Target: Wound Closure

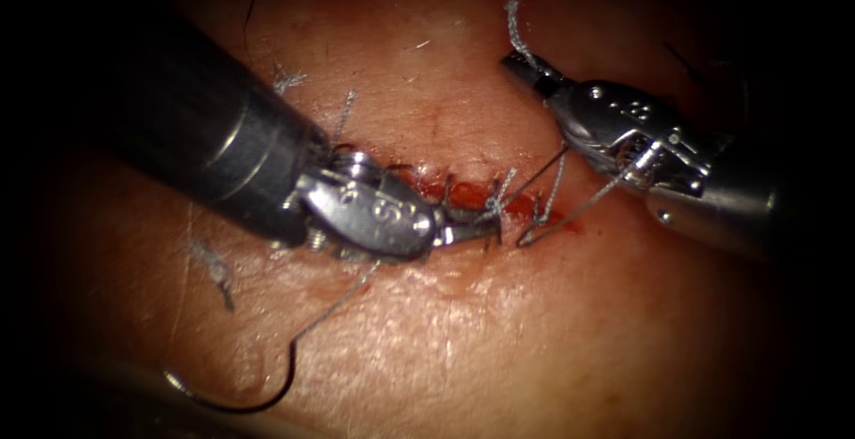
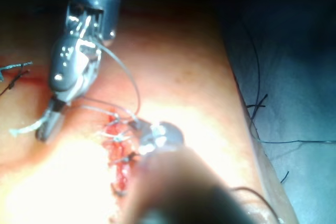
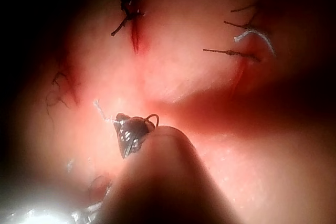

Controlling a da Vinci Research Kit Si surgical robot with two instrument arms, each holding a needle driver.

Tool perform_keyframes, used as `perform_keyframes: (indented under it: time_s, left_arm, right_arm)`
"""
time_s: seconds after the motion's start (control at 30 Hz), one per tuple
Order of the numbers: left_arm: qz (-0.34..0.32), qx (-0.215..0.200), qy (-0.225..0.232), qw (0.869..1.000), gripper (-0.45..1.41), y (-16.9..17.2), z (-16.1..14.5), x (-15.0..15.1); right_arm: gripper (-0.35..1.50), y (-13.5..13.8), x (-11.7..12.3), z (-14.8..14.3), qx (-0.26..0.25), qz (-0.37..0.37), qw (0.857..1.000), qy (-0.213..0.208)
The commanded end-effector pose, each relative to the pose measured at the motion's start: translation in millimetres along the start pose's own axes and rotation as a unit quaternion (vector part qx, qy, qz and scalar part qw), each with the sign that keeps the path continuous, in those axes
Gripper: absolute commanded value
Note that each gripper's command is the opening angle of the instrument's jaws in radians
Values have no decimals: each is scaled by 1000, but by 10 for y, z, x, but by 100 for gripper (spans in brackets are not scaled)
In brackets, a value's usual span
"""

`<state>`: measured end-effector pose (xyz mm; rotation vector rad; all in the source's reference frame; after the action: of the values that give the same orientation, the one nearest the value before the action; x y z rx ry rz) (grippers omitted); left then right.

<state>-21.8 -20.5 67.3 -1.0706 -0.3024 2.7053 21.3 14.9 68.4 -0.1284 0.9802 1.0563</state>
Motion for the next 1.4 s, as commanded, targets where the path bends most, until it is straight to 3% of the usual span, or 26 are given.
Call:
perform_keyframes:
  time_s: [0.03, 0.13, 0.3, 0.4, 0.53, 0.8, 1.0, 1.23, 1.4]
  left_arm:
    - [-7, 2, -3, 1000, -45, -4, 0, -11]
    - [-16, 7, -7, 1000, -45, -21, -10, -20]
    - [-37, 8, -8, 999, -45, -67, -12, -19]
    - [-48, 10, -18, 999, -45, -114, -4, -20]
    - [-61, 10, -33, 998, -45, -171, 10, -21]
    - [-87, 16, -44, 995, -45, -276, 4, 20]
    - [-91, 20, -52, 994, -45, -320, -17, 41]
    - [-97, 37, -43, 994, -45, -375, -51, 58]
    - [-102, 47, -38, 993, -45, -395, -60, 63]
  right_arm:
    - [-35, -3, -7, -5, 7, -4, 1000, -1]
    - [-35, -5, -10, -24, 13, -8, 1000, 7]
    - [-35, -32, -6, -67, 27, -31, 997, 60]
    - [-35, -56, -4, -92, 38, -48, 995, 77]
    - [-35, -72, -8, -103, 46, -67, 992, 96]
    - [-35, -93, -54, -107, 79, -93, 990, 75]
    - [-35, -108, -96, -103, 107, -119, 986, 43]
    - [-35, -122, -129, -102, 145, -145, 979, -3]
    - [-35, -141, -148, -110, 200, -165, 965, -27]
